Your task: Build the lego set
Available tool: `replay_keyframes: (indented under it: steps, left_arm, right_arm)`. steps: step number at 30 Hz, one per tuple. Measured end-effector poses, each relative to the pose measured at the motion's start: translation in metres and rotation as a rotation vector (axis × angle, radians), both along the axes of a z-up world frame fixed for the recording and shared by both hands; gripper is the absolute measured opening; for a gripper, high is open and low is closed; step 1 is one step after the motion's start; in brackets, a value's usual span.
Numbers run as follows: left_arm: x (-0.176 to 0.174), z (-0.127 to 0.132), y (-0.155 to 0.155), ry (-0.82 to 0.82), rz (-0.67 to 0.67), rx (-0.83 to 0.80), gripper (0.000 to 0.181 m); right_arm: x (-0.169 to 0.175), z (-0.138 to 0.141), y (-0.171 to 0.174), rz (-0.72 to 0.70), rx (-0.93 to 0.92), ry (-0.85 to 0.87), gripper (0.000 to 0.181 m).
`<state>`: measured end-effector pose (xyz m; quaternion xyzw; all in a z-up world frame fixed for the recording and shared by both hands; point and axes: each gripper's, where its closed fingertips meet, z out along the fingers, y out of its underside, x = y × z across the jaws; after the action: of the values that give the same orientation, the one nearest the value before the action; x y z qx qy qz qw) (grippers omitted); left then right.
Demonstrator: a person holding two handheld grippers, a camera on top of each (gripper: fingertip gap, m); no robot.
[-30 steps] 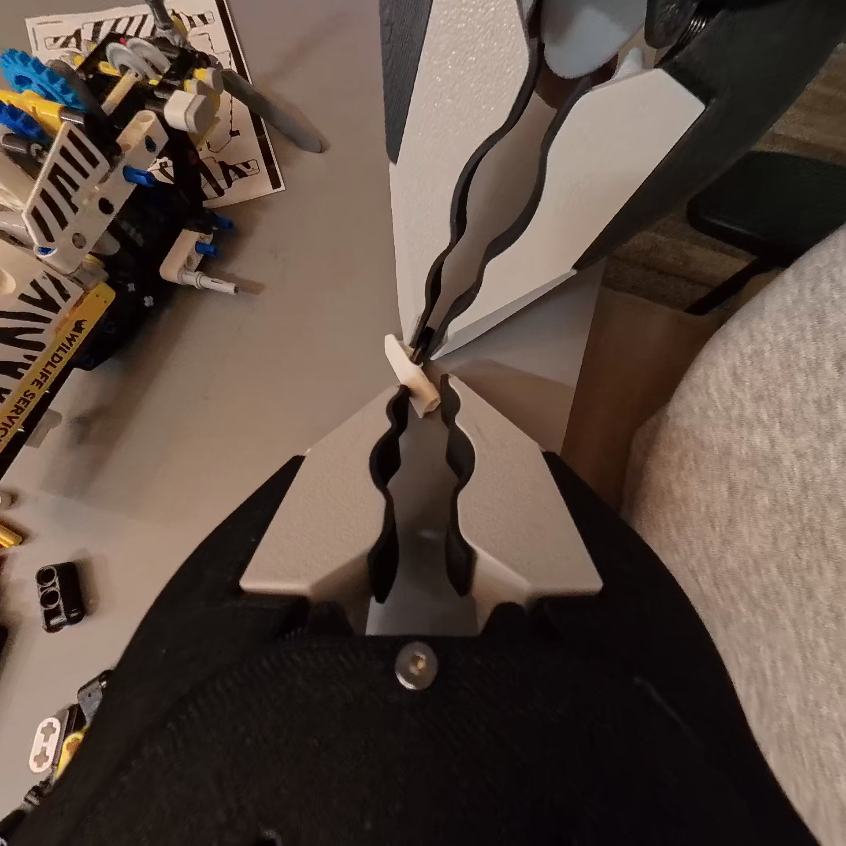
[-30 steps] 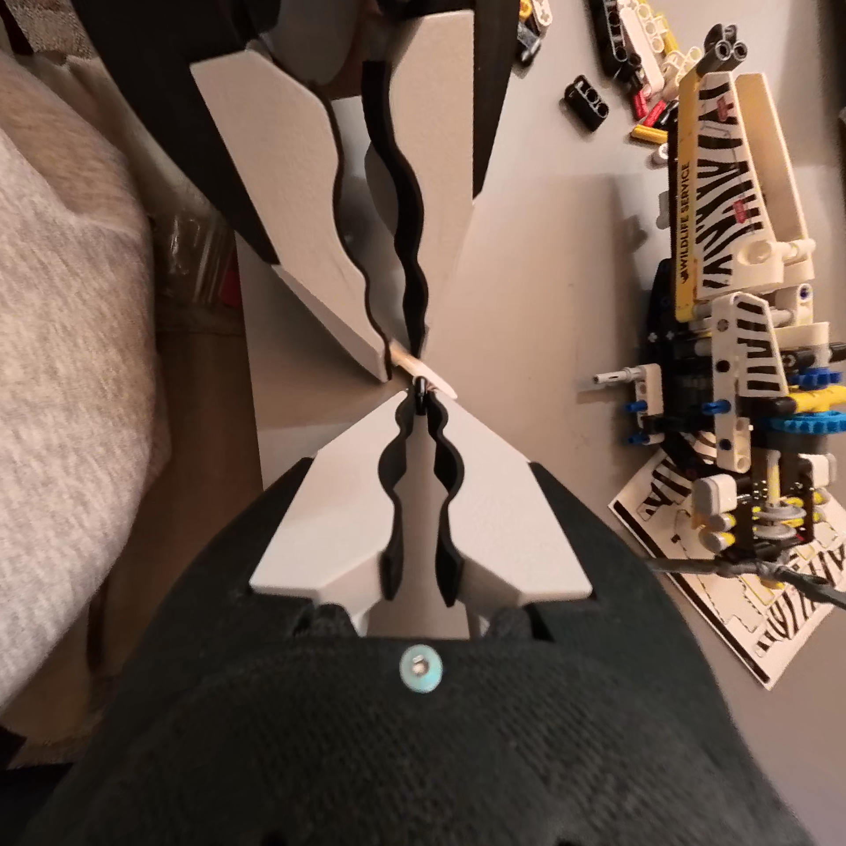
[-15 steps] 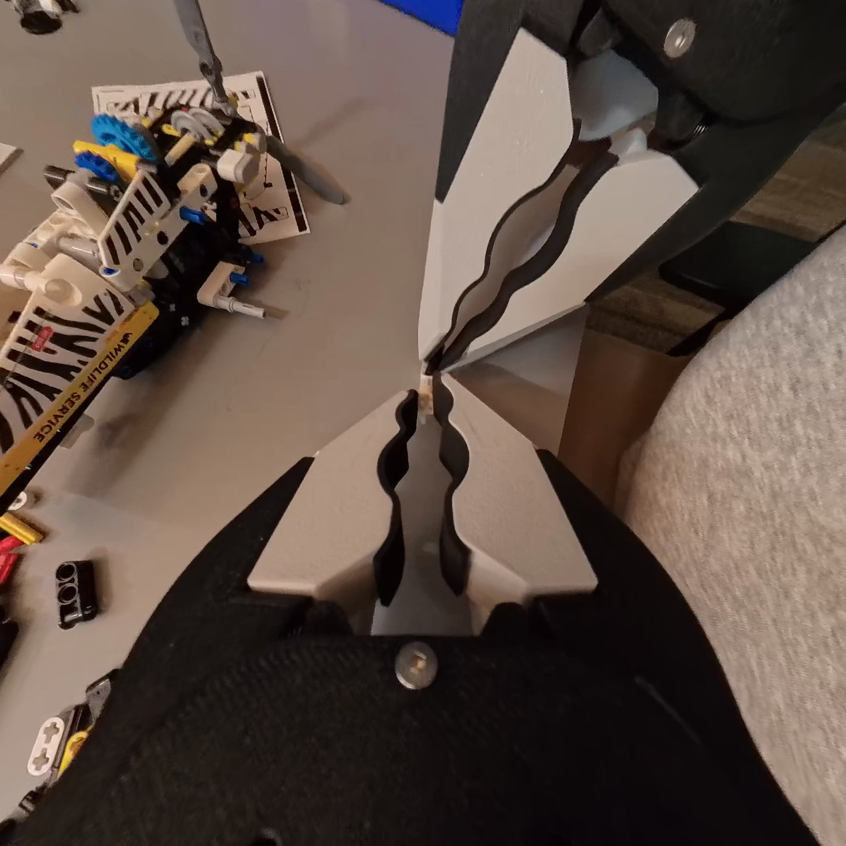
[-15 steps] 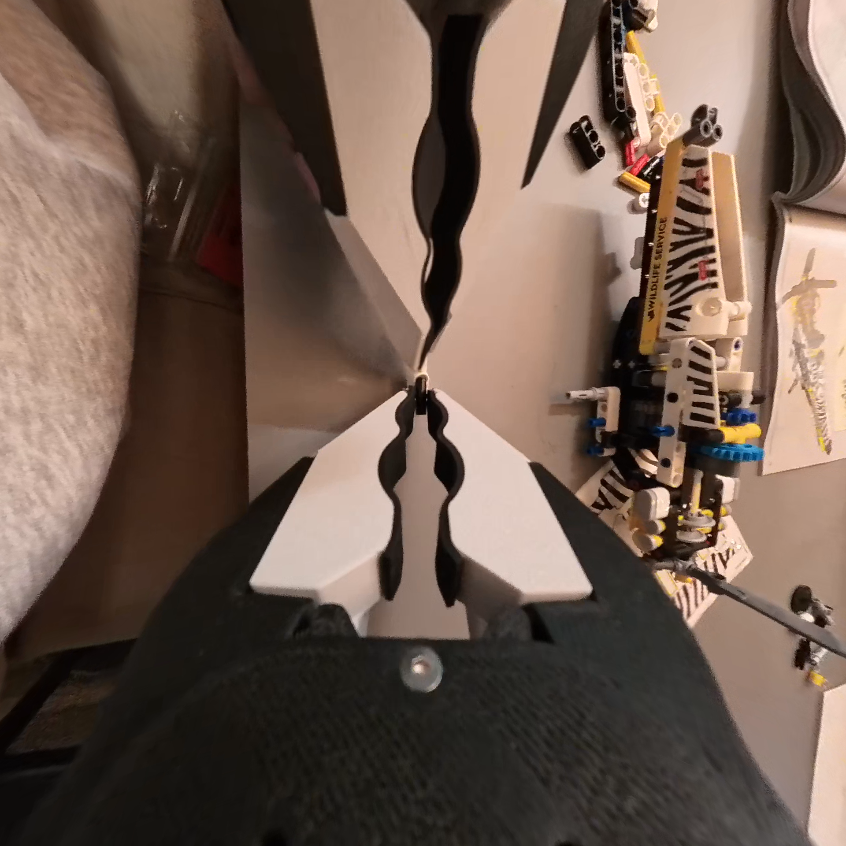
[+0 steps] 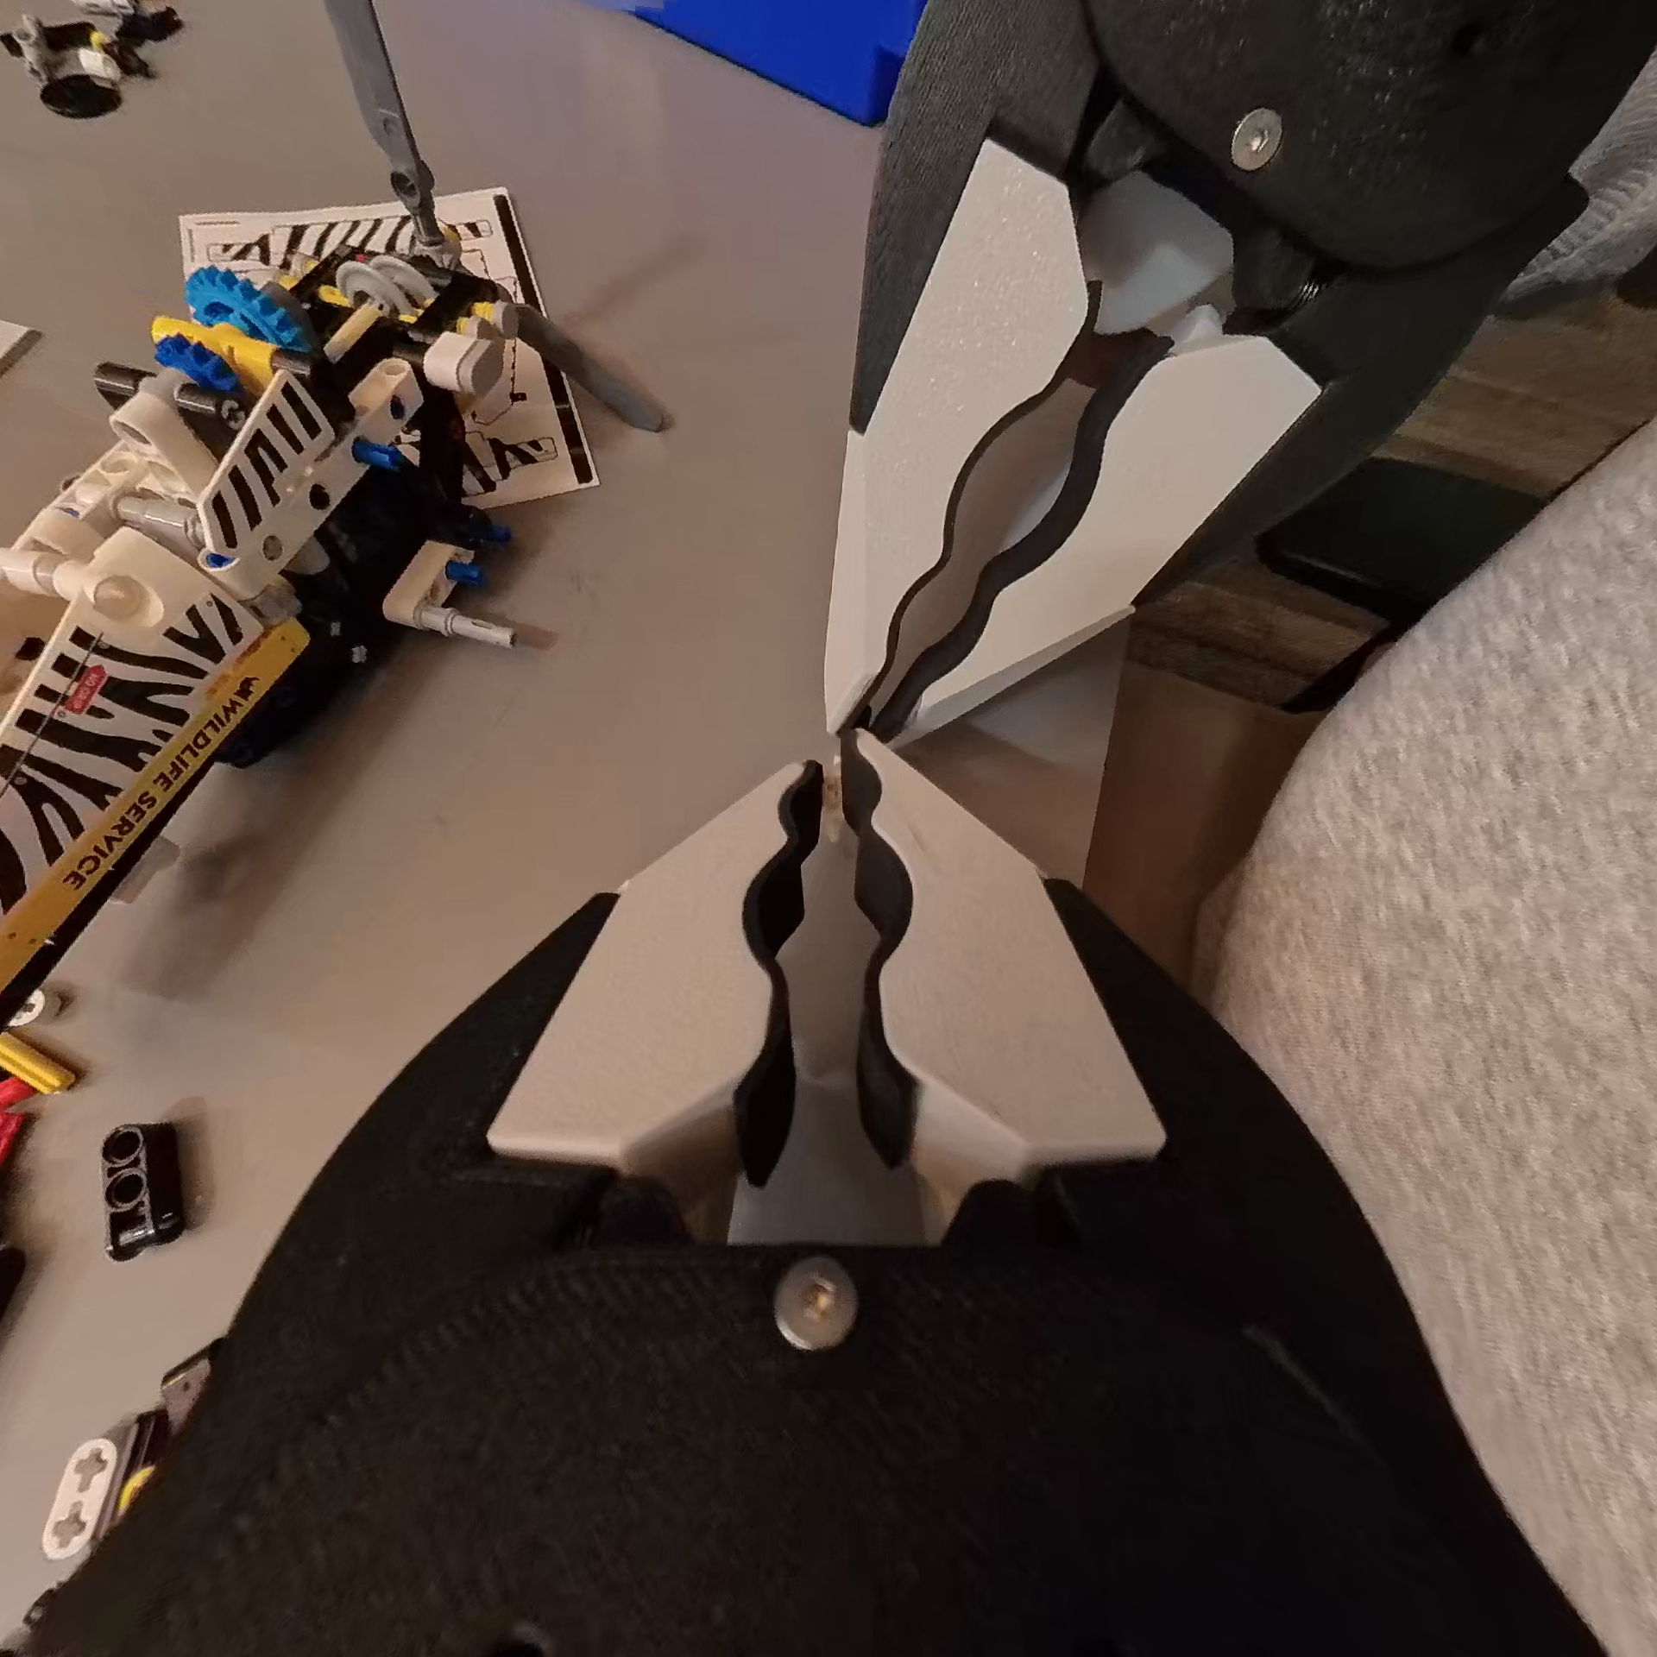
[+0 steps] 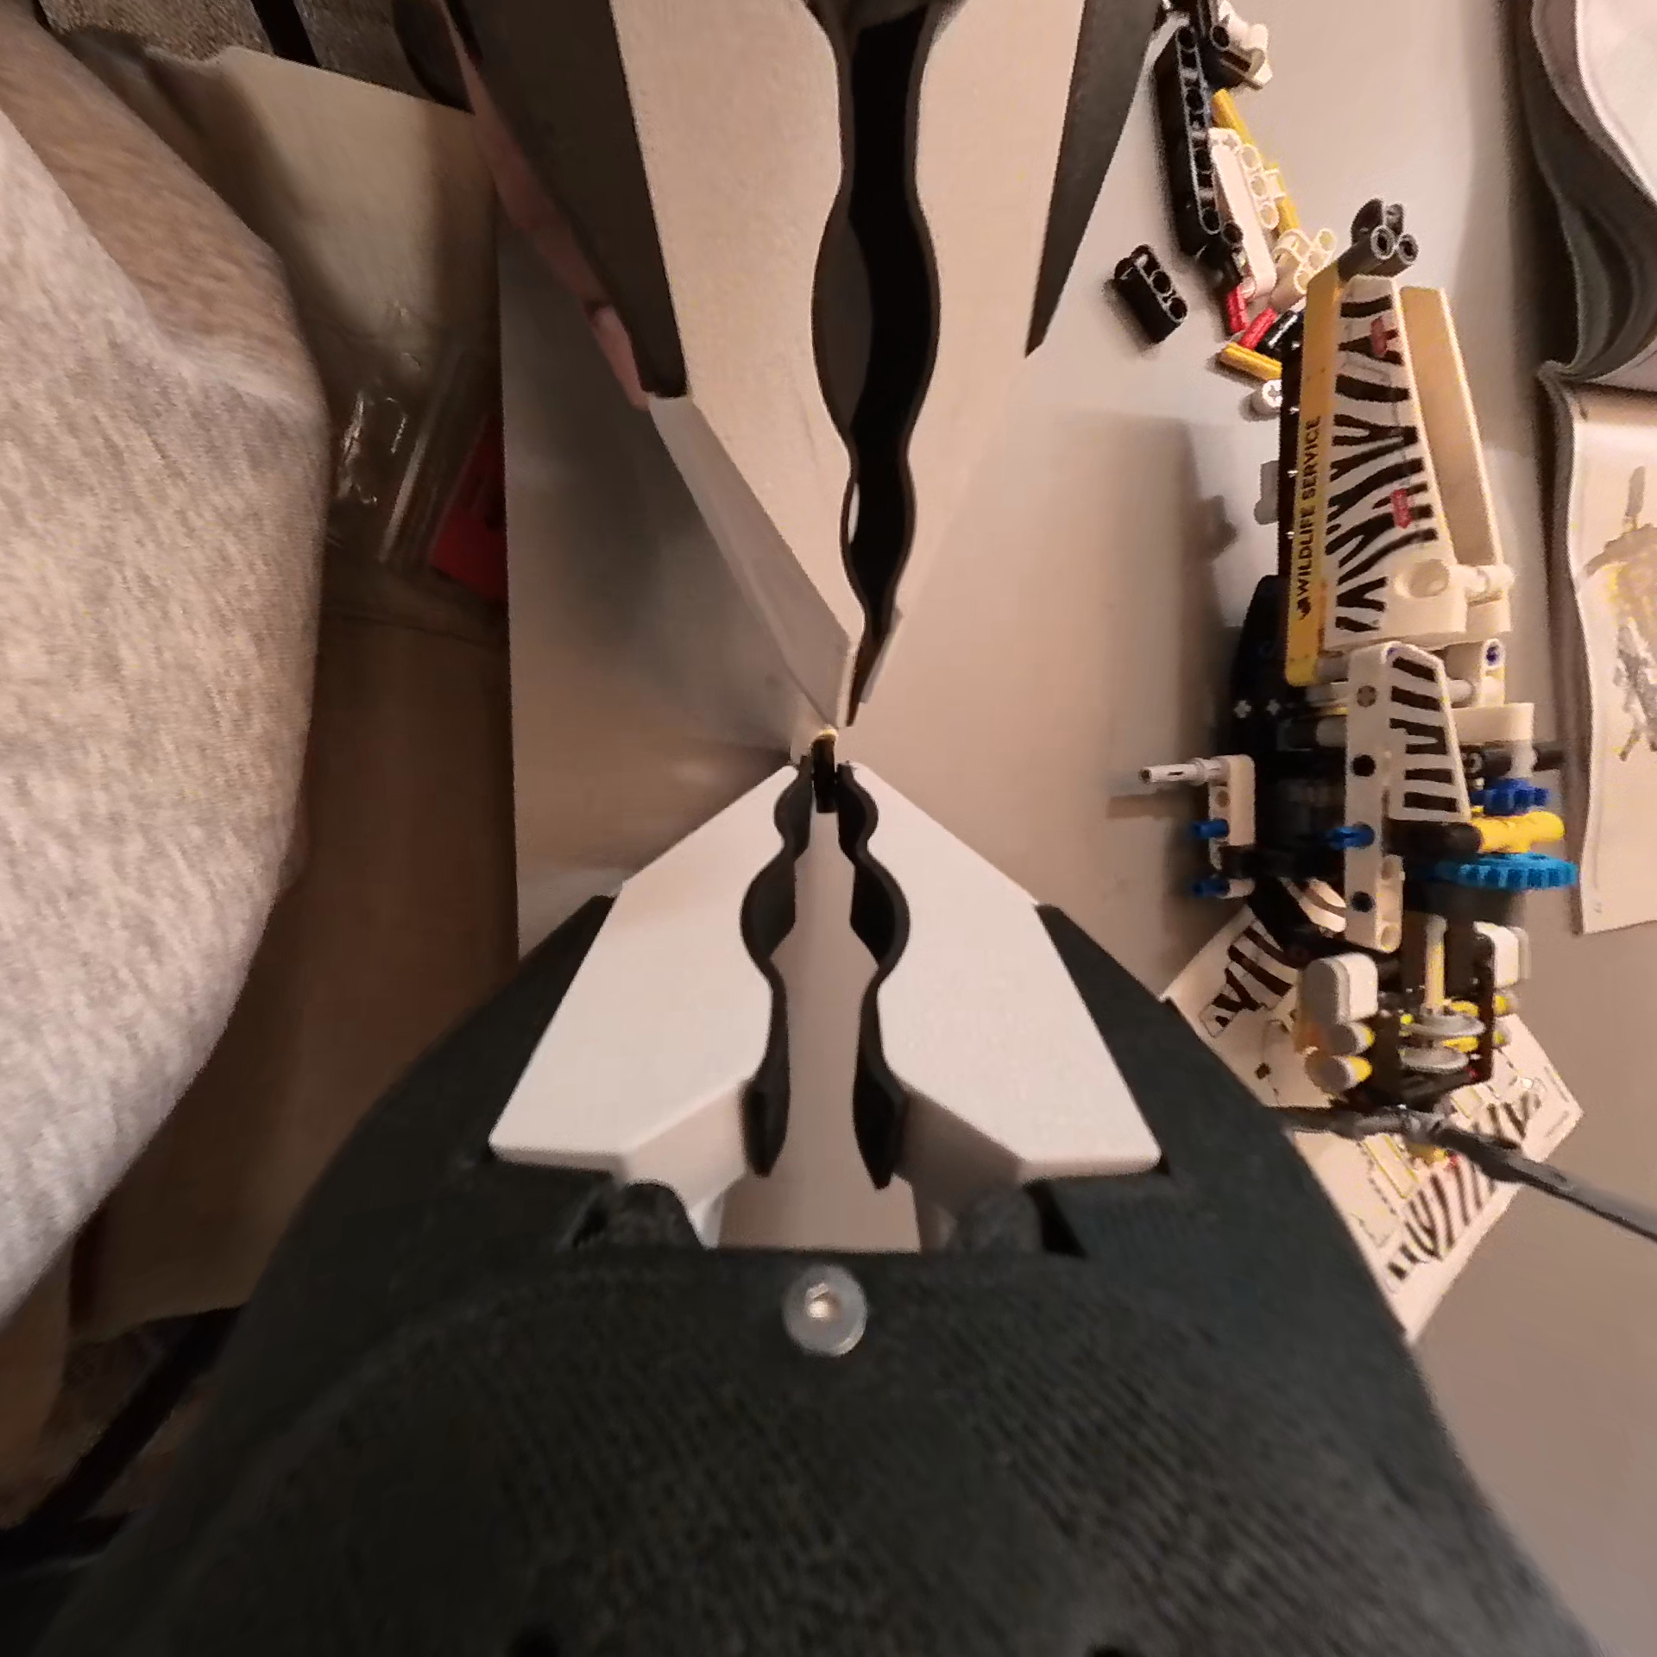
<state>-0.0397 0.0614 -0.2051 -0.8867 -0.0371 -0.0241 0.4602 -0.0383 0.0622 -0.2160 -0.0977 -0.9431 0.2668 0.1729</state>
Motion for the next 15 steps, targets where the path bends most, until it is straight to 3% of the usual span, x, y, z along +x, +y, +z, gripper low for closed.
replay_keyframes:
  steps: [8, 12, 15]
  left_arm:
    - [-0.003, -0.008, 0.003, 0.018, 0.017, -0.049, 0.000]
    - [-0.001, -0.021, 0.004, 0.106, 0.005, -0.144, 0.000]
    - [-0.004, -0.019, 0.003, 0.127, 0.028, -0.128, 0.001]
  right_arm:
    - [0.003, -0.005, -0.001, -0.025, -0.064, -0.049, 0.003]
    - [0.003, -0.011, -0.001, -0.033, -0.059, -0.035, 0.003]
    - [0.002, -0.011, 0.002, -0.046, -0.064, -0.031, 0.003]
